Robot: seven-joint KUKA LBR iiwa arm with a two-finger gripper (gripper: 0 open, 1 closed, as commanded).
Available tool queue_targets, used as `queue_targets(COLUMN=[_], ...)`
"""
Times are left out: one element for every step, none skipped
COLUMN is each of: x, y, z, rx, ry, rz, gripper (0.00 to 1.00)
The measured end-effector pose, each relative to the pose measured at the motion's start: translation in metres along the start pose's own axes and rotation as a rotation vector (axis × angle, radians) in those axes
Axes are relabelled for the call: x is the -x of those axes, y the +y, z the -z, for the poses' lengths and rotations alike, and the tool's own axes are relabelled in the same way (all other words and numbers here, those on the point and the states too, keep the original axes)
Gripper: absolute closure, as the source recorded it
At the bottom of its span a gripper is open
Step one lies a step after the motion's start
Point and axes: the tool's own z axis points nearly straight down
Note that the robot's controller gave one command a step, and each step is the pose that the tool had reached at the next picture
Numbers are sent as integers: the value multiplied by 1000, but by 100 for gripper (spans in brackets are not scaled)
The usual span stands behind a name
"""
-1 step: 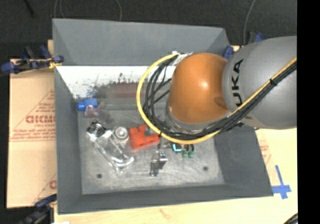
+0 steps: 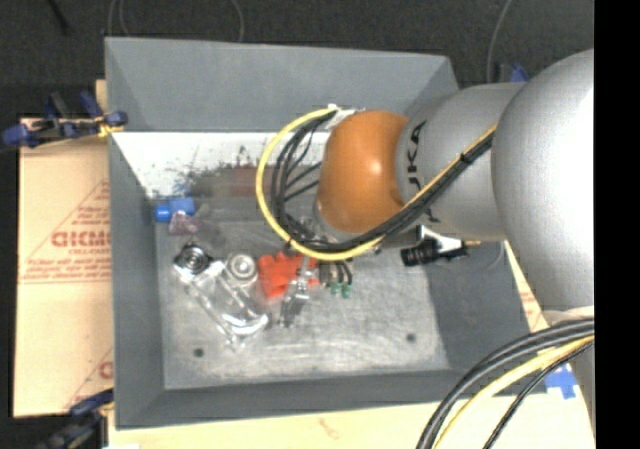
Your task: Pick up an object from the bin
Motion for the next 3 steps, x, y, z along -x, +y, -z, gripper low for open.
queue_targets(x=[1,18,29], y=[0,1,4], z=[4,73,161], rx=[1,-1,1], ry=[-5,-4,-5], rz=[-2,30,31], gripper=[100,100,100])
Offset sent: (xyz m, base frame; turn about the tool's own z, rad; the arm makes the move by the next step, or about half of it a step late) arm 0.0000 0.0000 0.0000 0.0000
